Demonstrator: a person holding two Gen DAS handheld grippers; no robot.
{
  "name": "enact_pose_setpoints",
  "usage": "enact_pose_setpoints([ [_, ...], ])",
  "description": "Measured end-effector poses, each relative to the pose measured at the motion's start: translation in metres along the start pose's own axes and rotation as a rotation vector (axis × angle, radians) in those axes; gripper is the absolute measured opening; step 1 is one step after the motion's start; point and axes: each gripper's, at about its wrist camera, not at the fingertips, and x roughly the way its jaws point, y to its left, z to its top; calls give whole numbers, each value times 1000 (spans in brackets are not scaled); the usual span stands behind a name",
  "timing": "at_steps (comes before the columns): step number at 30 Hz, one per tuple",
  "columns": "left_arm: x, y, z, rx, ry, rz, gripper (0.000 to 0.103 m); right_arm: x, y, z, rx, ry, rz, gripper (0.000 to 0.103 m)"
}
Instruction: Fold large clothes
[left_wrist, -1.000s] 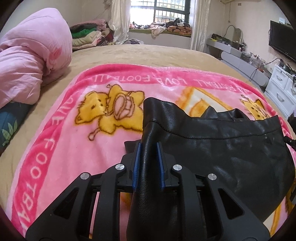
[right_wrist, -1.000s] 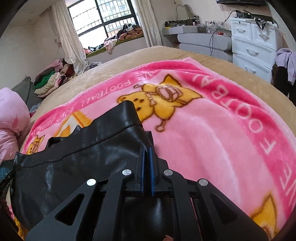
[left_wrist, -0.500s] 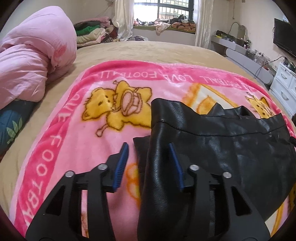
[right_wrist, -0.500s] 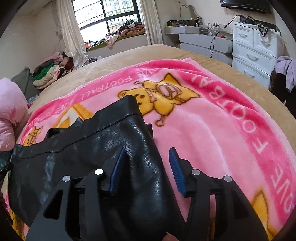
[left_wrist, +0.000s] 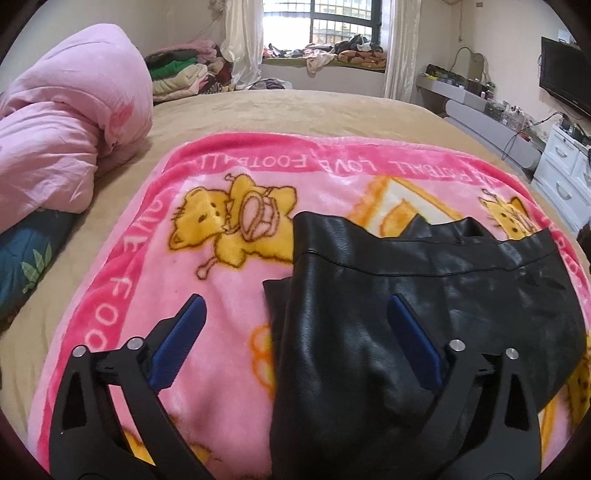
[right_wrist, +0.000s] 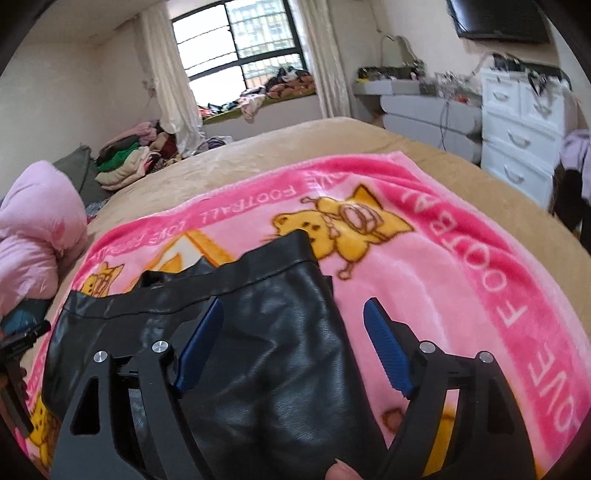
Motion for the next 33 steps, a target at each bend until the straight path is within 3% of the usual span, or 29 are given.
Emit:
enact_pose_setpoints([
  [5, -18, -7, -3, 1, -17, -32, 94, -6, 21, -7, -77, 14, 25, 75],
  [7, -27, -11, -7, 12, -26, -47, 94, -11, 29, -14, -112, 24, 23, 57],
  [9, -34, -15, -12, 28, -30, -57, 93, -13, 39, -22, -159, 60, 37, 50],
  [11, -38, -20, -19, 44, -19, -73, 83, -15, 48, -26, -187, 66, 45, 46],
  [13, -40, -23, -26, 48, 1, -96, 61, -18, 56, -32, -202, 76, 72, 46],
  [18, -29, -22, -46, 14, 92, -140, 49, -8, 73, -53, -216, 159, 116, 46],
  [25, -4, -23, -73, 7, 182, -104, 50, 21, 70, -84, -187, 294, 61, 44],
  [33, 4, -24, -84, -5, 177, -88, 52, 25, 72, -90, -183, 281, 45, 44],
])
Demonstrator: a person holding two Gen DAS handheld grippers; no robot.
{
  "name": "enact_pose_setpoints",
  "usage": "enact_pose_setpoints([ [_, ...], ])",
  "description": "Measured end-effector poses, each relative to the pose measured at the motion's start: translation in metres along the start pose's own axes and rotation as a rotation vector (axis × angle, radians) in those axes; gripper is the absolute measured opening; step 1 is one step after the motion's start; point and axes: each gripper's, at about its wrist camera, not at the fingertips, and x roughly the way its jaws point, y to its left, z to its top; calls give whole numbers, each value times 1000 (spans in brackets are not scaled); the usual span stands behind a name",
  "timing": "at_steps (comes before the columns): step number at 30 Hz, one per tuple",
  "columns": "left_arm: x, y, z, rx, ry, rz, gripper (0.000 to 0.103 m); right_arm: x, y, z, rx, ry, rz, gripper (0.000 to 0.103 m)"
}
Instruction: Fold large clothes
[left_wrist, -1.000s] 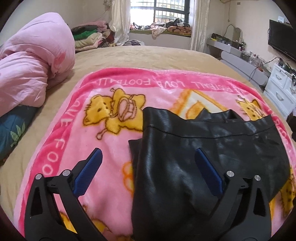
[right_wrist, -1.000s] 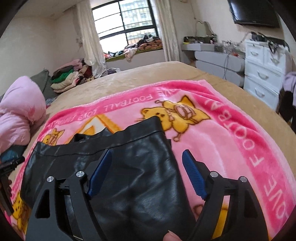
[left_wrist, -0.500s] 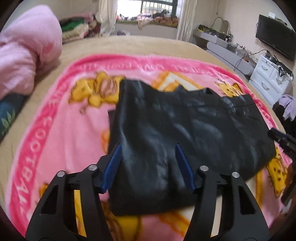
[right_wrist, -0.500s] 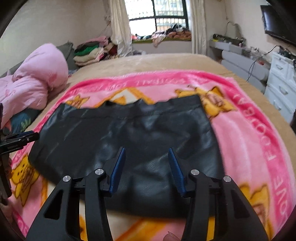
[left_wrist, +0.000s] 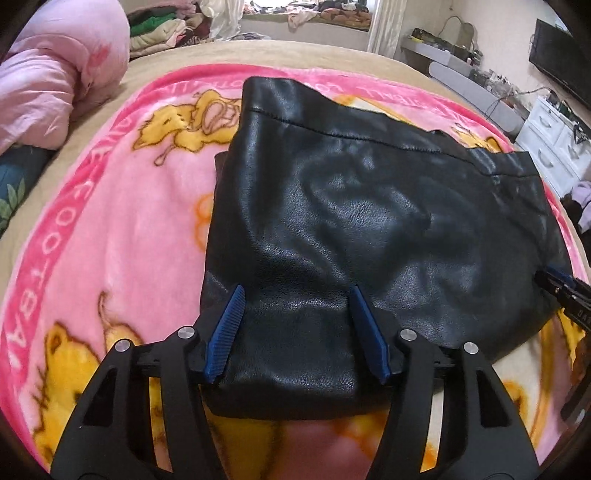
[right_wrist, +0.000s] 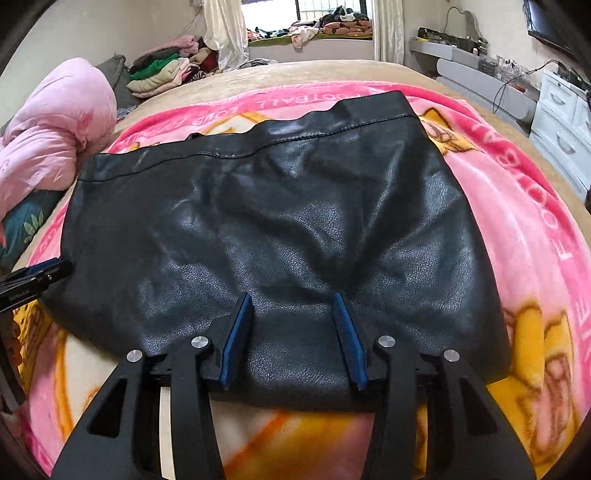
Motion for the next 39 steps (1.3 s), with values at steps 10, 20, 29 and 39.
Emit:
enact_pose_setpoints([
  [10, -29, -11, 7, 40, -46, 5, 80, -31, 18, 9, -38, -70, 23, 61],
  [20, -41, -6, 11, 38, -71, 31, 93, -55, 60, 9, -115, -143, 83, 66],
  [29, -49, 13, 14, -14, -80, 44, 93, -53, 97, 4, -173, -145, 125, 71],
  [39, -35, 38, 19, -67, -55, 66, 93, -2, 117, -15, -181, 21, 130, 71],
])
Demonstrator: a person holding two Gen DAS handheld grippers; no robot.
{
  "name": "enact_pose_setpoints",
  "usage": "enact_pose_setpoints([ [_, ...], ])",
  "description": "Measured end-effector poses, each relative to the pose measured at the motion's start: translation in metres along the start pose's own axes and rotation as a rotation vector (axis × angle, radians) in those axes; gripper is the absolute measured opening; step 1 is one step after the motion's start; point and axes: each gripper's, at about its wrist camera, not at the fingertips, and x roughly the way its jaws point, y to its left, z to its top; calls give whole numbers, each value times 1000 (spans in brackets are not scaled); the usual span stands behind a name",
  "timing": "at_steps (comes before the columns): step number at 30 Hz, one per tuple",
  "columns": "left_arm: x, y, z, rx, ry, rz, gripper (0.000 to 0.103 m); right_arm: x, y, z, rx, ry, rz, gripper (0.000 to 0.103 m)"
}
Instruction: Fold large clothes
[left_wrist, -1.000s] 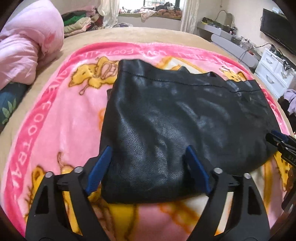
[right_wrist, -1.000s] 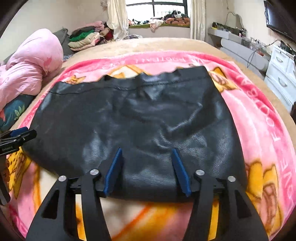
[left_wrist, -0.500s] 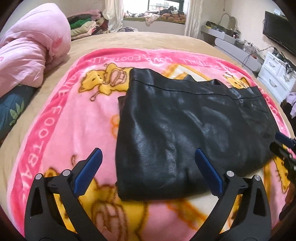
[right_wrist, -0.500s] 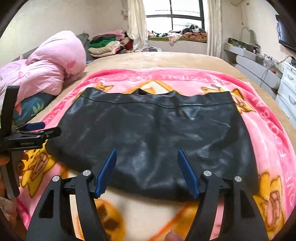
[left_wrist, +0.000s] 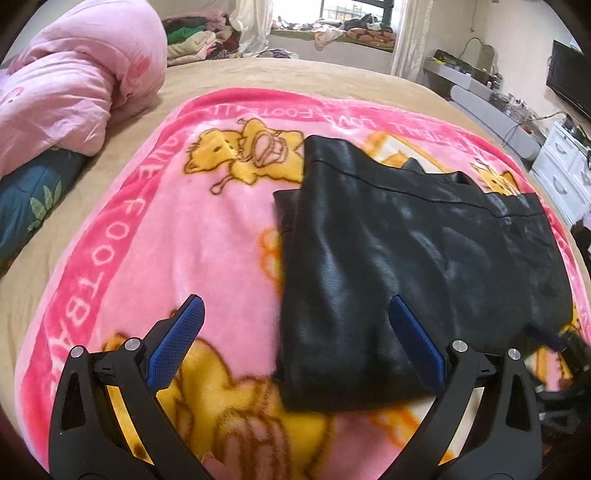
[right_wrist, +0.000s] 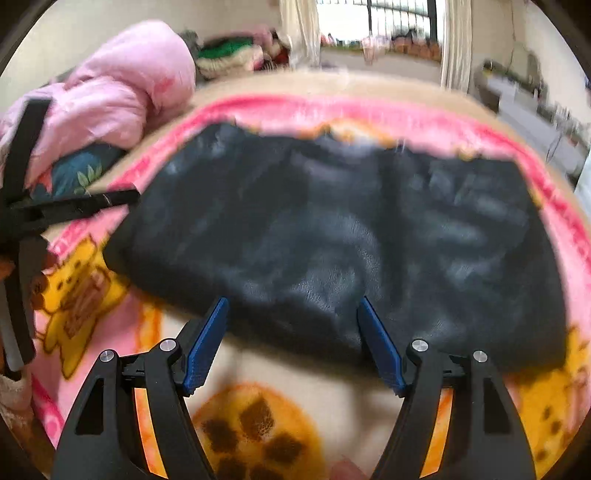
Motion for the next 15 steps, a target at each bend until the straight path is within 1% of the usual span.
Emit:
enact_pose_setpoints([
  [1, 3, 2, 1, -7, 6, -5, 93, 7, 0, -3, -4, 9, -7, 71],
  [4, 14, 9, 4, -31, 28, -31, 93, 9, 2, -3, -11, 10, -22, 71],
  [7, 28, 14, 10, -65, 58, -65, 93, 7, 0, -3, -2, 10, -4, 71],
  [8, 33, 16, 13, -77, 67, -87, 93, 4, -1, -1, 1, 13, 6, 71],
  [10, 41, 17, 18, -99, 85, -111, 93, -7, -7, 9, 28, 0, 34, 67],
  [11, 44, 17, 20, -105, 88, -113, 93, -17, -12, 18, 49, -39, 45, 65],
  [13, 48, 17, 27, -107, 82, -120, 93, -26, -17, 37, 66, -90, 20, 65],
  [14, 49, 17, 28, -107, 81, -127, 93, -26, -20, 45, 68, -95, 3, 65],
  [15, 51, 17, 30, -106, 81, -135, 93, -21, -23, 56, 69, -98, -19, 62],
])
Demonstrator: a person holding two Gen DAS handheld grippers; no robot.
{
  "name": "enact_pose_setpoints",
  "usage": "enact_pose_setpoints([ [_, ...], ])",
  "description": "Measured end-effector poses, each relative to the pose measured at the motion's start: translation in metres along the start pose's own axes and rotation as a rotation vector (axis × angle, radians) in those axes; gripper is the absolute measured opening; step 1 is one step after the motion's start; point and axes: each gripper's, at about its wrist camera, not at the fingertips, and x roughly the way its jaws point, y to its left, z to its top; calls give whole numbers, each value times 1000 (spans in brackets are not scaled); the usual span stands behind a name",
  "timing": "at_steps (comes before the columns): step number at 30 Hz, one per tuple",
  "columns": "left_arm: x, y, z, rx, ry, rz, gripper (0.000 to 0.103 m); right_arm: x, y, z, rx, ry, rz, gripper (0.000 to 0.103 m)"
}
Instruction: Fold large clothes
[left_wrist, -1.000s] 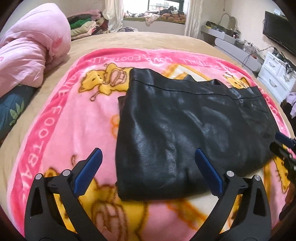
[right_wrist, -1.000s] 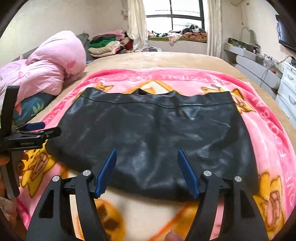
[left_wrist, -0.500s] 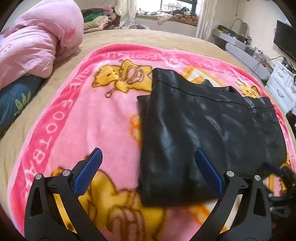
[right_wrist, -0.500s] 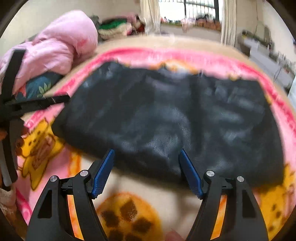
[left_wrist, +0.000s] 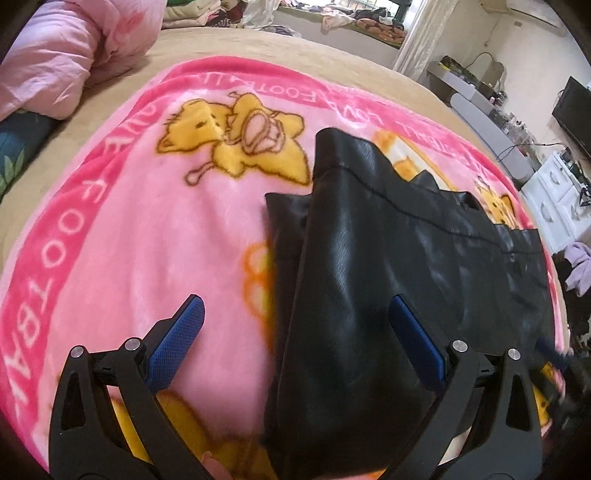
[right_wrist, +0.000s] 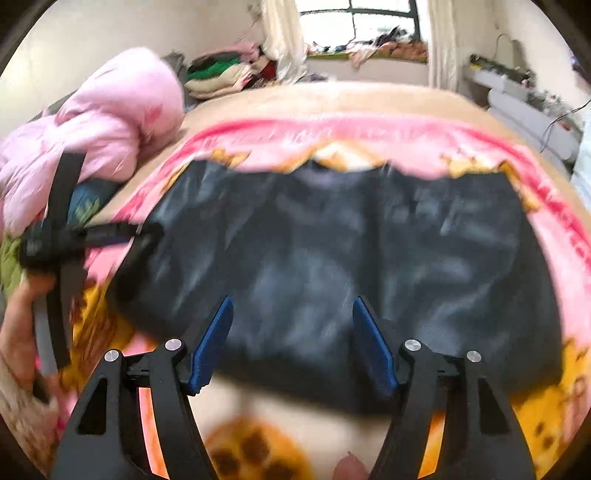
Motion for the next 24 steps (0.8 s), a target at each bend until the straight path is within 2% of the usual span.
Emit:
enact_pose_setpoints([
  [3, 9, 2, 2, 0, 18, -19, 93, 25, -6, 26, 23, 22, -50, 50],
  [8, 16, 11, 6, -28, 37, -76, 93, 79, -15, 63, 70, 70, -138, 39],
  [10, 16, 12, 8, -23, 31, -101, 93, 95, -20, 68, 94, 97, -163, 34],
  [13, 19, 15, 11, -32, 42, -138, 93, 126, -27, 64, 135, 179, -166, 34],
  [15, 23, 18, 13, -46, 52, -152, 93, 134, -27, 60, 120, 181, -176, 34],
  [19, 31, 17, 21, -38, 68, -162, 93, 134, -26, 58, 99, 172, -169, 34],
  [21, 32, 16, 24, -49, 77, -176, 93, 115, -29, 60, 114, 149, -120, 29],
  [24, 35, 17, 26, -75, 110, -214, 93, 68, -20, 48, 81, 83, -50, 28],
])
